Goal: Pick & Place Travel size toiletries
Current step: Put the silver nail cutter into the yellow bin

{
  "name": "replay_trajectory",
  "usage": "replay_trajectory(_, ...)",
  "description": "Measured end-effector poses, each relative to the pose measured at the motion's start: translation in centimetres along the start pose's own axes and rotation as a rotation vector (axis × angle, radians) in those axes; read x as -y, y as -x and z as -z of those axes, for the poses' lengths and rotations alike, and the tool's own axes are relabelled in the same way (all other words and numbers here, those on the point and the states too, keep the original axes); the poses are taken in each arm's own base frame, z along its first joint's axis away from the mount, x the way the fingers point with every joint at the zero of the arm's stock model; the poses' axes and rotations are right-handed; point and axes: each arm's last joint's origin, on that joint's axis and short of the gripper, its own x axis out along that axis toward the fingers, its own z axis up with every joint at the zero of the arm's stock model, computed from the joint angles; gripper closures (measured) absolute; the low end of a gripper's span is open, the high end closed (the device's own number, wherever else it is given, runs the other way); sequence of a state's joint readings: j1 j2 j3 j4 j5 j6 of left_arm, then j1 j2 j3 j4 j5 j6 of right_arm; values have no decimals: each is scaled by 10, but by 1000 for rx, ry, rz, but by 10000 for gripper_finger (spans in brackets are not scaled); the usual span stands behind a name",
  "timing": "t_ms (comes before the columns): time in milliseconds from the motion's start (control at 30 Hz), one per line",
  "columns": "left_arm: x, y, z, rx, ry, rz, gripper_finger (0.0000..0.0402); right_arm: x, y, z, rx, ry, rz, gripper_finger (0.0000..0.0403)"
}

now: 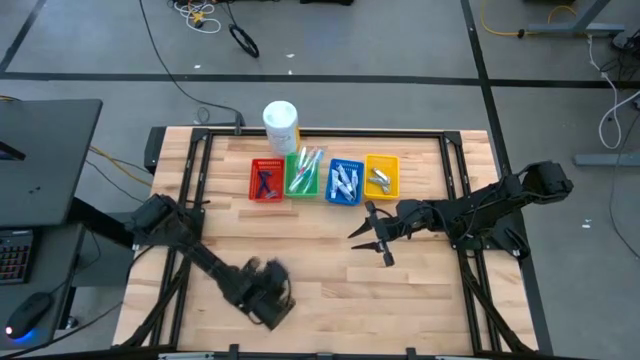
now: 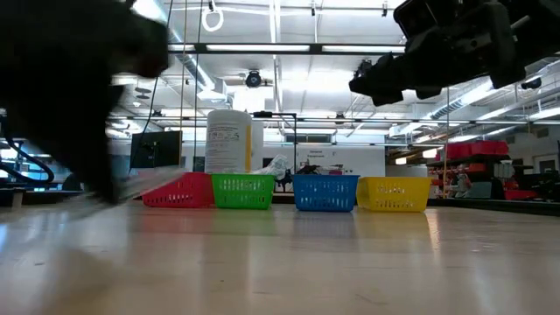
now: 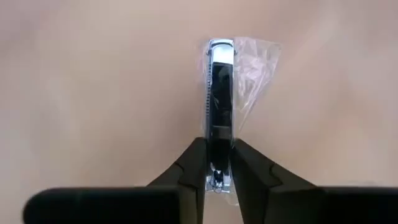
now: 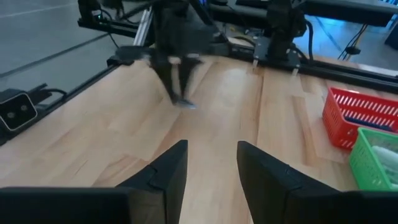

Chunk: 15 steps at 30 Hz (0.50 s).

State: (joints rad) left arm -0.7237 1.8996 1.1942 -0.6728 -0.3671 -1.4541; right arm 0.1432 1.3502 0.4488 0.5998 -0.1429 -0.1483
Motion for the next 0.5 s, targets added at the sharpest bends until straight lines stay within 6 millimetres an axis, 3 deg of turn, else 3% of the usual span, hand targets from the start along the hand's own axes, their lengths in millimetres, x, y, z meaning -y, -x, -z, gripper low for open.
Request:
replay_trajectory(167,7,-3,-34,268,-81,46,327,0,0,-1,9,0,2,253)
replay_trajectory(367,16,-14,-104,534,-220,100,342,0,0,-1,10,0,2,253)
replay_trajectory(500,19,-13,-139,642,-321,174,332,-1,0,0,6,-1,-25,253)
